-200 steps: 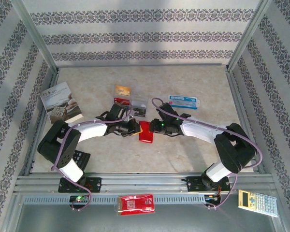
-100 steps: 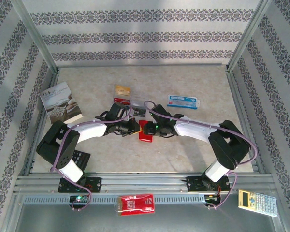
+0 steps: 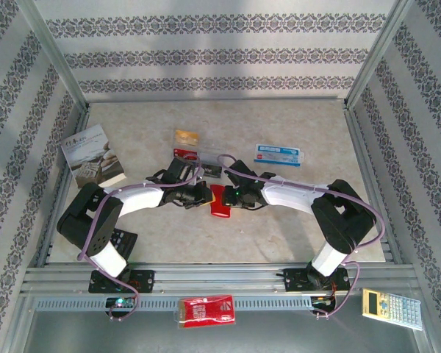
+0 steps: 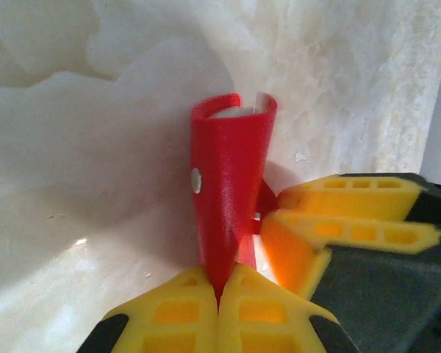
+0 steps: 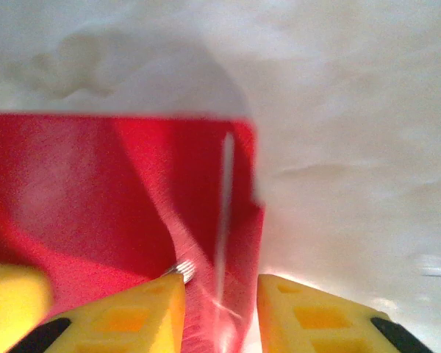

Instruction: Take the credit cards out of the card holder

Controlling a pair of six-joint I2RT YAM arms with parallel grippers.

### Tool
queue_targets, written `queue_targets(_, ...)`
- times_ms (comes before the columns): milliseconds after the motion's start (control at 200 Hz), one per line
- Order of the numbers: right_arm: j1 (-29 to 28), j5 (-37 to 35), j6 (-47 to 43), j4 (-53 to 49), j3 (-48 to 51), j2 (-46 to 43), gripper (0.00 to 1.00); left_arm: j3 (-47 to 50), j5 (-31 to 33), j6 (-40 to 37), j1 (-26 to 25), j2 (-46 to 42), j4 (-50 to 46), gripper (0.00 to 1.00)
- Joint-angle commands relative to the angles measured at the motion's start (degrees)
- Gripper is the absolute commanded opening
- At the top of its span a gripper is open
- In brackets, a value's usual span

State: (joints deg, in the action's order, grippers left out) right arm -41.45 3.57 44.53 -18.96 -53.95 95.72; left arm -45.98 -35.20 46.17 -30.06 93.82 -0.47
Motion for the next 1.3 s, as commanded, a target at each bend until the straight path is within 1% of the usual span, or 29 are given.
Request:
queue_targets(0, 1.1, -10.1, 2.0, -8.2, 0.1, -0.7, 0.29, -1.6, 1.5, -1.8, -0.4, 0.5, -4.7, 0.0)
queue_targets(150, 1.1, -11.7, 2.3, -8.8, -0.1, -1.1, 0.27, -1.7, 1.6, -2.2, -0.4, 0.6, -4.9, 0.0)
queue_targets(215, 1.2, -9.3, 1.0, -7.0, -0.3, -0.7, 0.27, -1.8, 1.5, -2.4, -0.3, 0.6, -4.9, 0.0)
queue_targets(295, 1.2, -4.0, -0.7, -2.9, -0.3, -0.1, 0.27, -1.7, 1.6, -2.4, -0.4, 0.7, -5.0, 0.0)
queue_targets(355, 1.2, -1.5, -0.6, -1.3, -0.5, 0.5, 0.27, -1.7, 1.8, -2.4, -0.4, 0.7, -4.9, 0.0)
queue_targets(545, 2.1, 2.3, 0.4, 1.2, -0.3, 2.3, 0.27, -1.4, 2.0, -1.9, -0.4, 1.3, -4.5, 0.0)
queue_targets(580, 2.2, 2.5, 0.4, 1.4, -0.2, 2.4, 0.26, -1.3, 2.0, -1.8, -0.4, 1.4, -4.4, 0.02)
queue_targets(680, 2.4, 3.6, 0.1, 2.0, -0.2, 2.7, 0.19, -1.3, 2.3, -1.5, -0.3, 1.5, -4.5, 0.11)
queue_targets(735, 2.4, 4.1, -0.3, 2.0, -0.4, 2.6, 0.12, -1.3, 2.7, -1.3, -0.2, 1.3, -4.7, 0.19)
queue_targets(774, 2.4, 4.2, -0.7, 1.8, -0.4, 2.0, 0.08, -1.3, 3.3, -1.2, 0.0, 0.8, -5.0, 0.27)
queue_targets(849, 2.4, 3.2, -1.6, 1.0, -0.3, 0.1, 0.03, -1.1, 5.0, -1.2, 0.8, -0.9, -5.7, 0.39)
queue_targets(969, 2.4, 1.1, -4.0, -1.4, -0.9, -4.2, 0.02, -0.4, 8.0, -1.5, 2.6, -4.5, -7.4, 0.54)
queue_targets(1054, 2.3, 1.1, -5.9, -2.6, -1.6, -7.1, 0.02, 0.1, 9.9, -2.1, 4.1, -7.3, -9.0, 0.6)
queue_targets(1199, 1.2, 4.2, -8.9, -3.8, -4.4, -9.0, 0.02, 1.4, 12.8, -2.2, 7.1, -12.2, -10.4, 0.7)
queue_targets(1254, 0.2, 4.9, -9.7, -4.3, -6.0, -8.6, 0.02, 2.0, 14.0, -1.9, 8.0, -14.1, -10.6, 0.8)
queue_targets(1294, -0.5, 5.0, -10.2, -4.7, -7.1, -8.1, 0.02, 2.6, 14.9, -1.6, 8.4, -15.4, -10.7, 0.84)
